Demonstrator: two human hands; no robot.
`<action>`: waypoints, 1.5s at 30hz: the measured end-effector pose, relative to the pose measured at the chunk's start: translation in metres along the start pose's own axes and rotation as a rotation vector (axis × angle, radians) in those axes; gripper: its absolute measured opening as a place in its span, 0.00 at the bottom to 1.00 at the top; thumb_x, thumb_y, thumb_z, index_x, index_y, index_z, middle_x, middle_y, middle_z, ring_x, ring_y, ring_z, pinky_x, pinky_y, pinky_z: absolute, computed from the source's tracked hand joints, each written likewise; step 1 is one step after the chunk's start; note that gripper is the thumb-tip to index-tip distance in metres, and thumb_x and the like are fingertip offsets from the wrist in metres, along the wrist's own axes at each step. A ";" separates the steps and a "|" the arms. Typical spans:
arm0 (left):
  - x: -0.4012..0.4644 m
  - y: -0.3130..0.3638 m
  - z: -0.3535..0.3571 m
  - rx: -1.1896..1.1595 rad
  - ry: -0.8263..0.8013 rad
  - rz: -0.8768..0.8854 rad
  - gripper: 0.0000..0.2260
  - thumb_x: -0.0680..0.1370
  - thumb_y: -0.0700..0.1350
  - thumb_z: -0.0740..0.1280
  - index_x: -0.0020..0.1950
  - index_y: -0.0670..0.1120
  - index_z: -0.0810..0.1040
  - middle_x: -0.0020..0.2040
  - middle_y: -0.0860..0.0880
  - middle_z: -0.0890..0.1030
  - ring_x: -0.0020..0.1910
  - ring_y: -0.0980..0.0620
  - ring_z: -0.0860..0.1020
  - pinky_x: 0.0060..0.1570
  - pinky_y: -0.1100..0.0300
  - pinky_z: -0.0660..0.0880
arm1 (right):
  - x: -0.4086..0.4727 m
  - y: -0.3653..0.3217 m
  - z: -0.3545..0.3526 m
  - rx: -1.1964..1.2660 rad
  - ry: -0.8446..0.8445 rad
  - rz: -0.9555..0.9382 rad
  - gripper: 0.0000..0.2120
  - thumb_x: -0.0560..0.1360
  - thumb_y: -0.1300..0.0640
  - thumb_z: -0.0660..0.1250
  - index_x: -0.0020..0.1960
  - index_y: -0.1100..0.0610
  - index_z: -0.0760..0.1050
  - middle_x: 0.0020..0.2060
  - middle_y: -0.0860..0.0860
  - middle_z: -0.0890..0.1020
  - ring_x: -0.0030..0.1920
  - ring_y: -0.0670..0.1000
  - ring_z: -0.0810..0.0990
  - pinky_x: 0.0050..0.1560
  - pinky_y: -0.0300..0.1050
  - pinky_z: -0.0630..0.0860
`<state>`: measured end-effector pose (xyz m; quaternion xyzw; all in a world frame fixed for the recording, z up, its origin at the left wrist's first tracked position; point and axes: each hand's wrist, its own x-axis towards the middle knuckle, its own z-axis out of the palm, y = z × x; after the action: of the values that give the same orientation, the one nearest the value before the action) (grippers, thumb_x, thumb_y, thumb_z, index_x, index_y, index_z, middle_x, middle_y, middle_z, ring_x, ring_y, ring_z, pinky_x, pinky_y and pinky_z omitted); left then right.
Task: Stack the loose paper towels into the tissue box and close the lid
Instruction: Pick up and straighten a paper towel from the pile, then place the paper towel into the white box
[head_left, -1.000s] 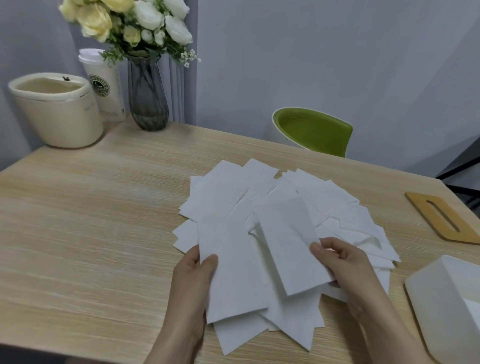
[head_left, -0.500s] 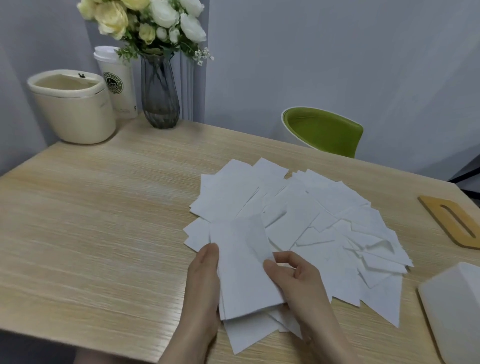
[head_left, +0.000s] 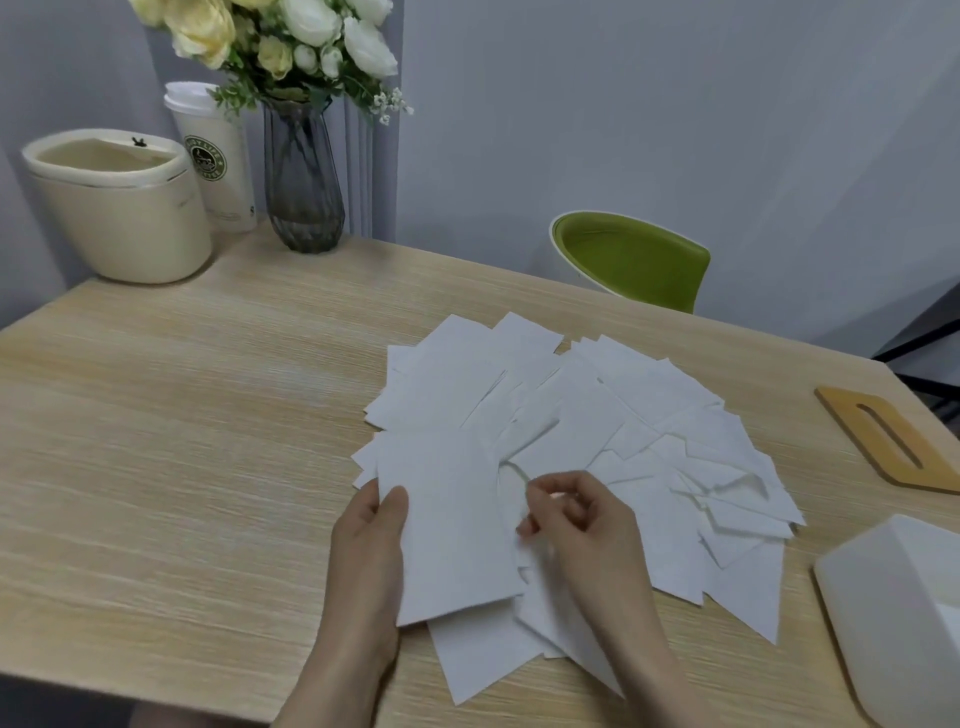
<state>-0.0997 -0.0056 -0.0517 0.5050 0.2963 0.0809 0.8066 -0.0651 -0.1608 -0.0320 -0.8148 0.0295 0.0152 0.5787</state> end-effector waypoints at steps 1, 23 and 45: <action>0.001 0.002 -0.003 -0.005 0.011 0.006 0.12 0.81 0.39 0.60 0.46 0.49 0.82 0.42 0.51 0.86 0.38 0.54 0.84 0.40 0.55 0.75 | 0.006 0.000 -0.004 -0.057 0.031 -0.043 0.03 0.74 0.56 0.69 0.42 0.49 0.79 0.31 0.45 0.82 0.33 0.42 0.77 0.39 0.43 0.71; -0.013 -0.001 0.032 0.059 -0.106 0.117 0.10 0.81 0.40 0.61 0.58 0.51 0.78 0.50 0.52 0.85 0.48 0.52 0.84 0.45 0.54 0.79 | -0.011 -0.005 0.004 -0.065 -0.262 -0.106 0.24 0.81 0.55 0.57 0.72 0.38 0.56 0.62 0.24 0.63 0.60 0.21 0.61 0.59 0.20 0.59; -0.036 -0.013 0.105 0.006 -0.271 0.211 0.23 0.76 0.37 0.67 0.63 0.62 0.73 0.46 0.62 0.83 0.41 0.58 0.82 0.36 0.65 0.77 | -0.030 0.004 -0.103 0.162 0.056 -0.095 0.17 0.76 0.65 0.65 0.49 0.43 0.83 0.30 0.41 0.75 0.33 0.44 0.70 0.35 0.30 0.68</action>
<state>-0.0726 -0.1083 -0.0156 0.5422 0.1303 0.0953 0.8246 -0.0959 -0.2587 -0.0001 -0.7661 0.0082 -0.0376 0.6416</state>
